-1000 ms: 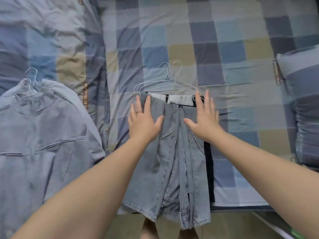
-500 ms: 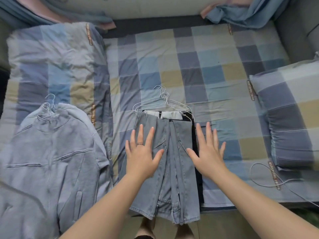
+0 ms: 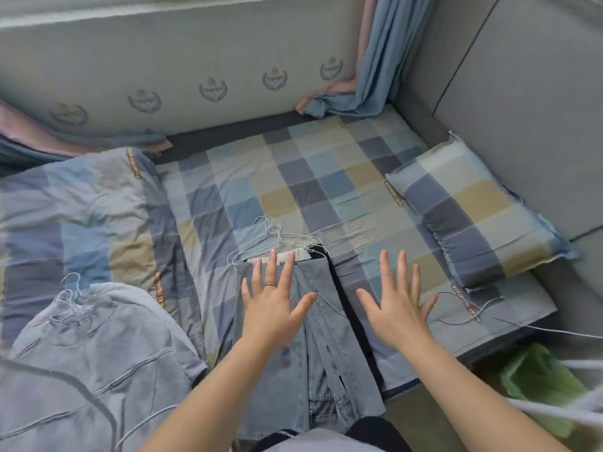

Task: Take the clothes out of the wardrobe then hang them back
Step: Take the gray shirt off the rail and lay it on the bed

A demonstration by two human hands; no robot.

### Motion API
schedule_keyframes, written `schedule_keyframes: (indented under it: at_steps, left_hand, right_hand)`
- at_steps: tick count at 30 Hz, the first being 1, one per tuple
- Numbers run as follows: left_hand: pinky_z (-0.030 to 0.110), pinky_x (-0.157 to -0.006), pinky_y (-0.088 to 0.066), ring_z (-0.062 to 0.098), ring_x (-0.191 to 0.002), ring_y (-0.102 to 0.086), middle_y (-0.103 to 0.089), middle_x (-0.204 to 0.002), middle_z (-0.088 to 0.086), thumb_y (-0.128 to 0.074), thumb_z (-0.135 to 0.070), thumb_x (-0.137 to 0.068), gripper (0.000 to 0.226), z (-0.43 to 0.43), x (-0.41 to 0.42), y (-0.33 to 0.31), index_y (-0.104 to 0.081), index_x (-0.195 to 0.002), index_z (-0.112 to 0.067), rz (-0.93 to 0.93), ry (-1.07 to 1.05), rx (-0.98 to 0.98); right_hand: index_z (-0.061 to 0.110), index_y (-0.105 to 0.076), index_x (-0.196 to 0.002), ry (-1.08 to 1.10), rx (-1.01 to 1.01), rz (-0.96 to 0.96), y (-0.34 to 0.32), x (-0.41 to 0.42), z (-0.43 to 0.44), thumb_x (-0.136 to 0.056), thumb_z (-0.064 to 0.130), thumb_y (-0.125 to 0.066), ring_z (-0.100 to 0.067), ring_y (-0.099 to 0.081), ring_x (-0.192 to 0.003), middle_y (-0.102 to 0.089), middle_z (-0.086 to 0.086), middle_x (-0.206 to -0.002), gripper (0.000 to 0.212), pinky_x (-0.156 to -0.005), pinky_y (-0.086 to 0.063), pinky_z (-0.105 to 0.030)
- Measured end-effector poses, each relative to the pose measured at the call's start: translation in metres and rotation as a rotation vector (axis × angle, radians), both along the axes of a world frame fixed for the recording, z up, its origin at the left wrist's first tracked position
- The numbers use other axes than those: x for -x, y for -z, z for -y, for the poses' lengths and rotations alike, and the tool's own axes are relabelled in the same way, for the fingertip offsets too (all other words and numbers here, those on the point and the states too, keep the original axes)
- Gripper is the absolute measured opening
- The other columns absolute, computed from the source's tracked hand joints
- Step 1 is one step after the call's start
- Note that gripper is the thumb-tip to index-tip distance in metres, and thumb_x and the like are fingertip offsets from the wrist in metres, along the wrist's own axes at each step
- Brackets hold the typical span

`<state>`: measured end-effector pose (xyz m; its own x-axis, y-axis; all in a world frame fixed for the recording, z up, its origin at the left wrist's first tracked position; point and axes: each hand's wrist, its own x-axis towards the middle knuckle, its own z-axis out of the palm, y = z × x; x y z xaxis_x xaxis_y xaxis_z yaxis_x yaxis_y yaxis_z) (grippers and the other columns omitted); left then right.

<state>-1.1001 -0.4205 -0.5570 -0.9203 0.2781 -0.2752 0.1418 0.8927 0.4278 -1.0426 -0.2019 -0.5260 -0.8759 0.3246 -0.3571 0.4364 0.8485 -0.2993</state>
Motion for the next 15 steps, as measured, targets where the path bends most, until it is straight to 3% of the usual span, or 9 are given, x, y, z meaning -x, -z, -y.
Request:
schedule_keyframes:
  at_steps: [11,15]
  left_hand:
    - [0.053,-0.121,0.014,0.021,-0.148,0.032,0.029,-0.163,-0.008,-0.022,-0.077,-0.092,0.079,-0.047,-0.049,-0.006,0.018,-0.153,-0.047,-0.004,0.431,-0.044]
    - [0.052,-0.120,0.015,0.022,-0.148,0.031,0.028,-0.163,-0.008,-0.020,-0.078,-0.091,0.080,-0.095,-0.083,-0.013,0.018,-0.154,-0.047,-0.024,0.641,-0.057]
  right_hand:
    - [0.040,0.033,-0.145,0.372,-0.110,0.060,-0.014,-0.134,0.009,-0.086,0.077,-0.010,-0.026,0.031,-0.145,0.042,0.006,-0.153,0.082,-0.111,0.006,-0.071]
    - [0.041,0.032,-0.146,0.559,-0.137,0.059,-0.023,-0.196,-0.006,-0.089,0.077,-0.014,-0.026,0.028,-0.146,0.040,0.007,-0.154,0.082,-0.111,0.005,-0.071]
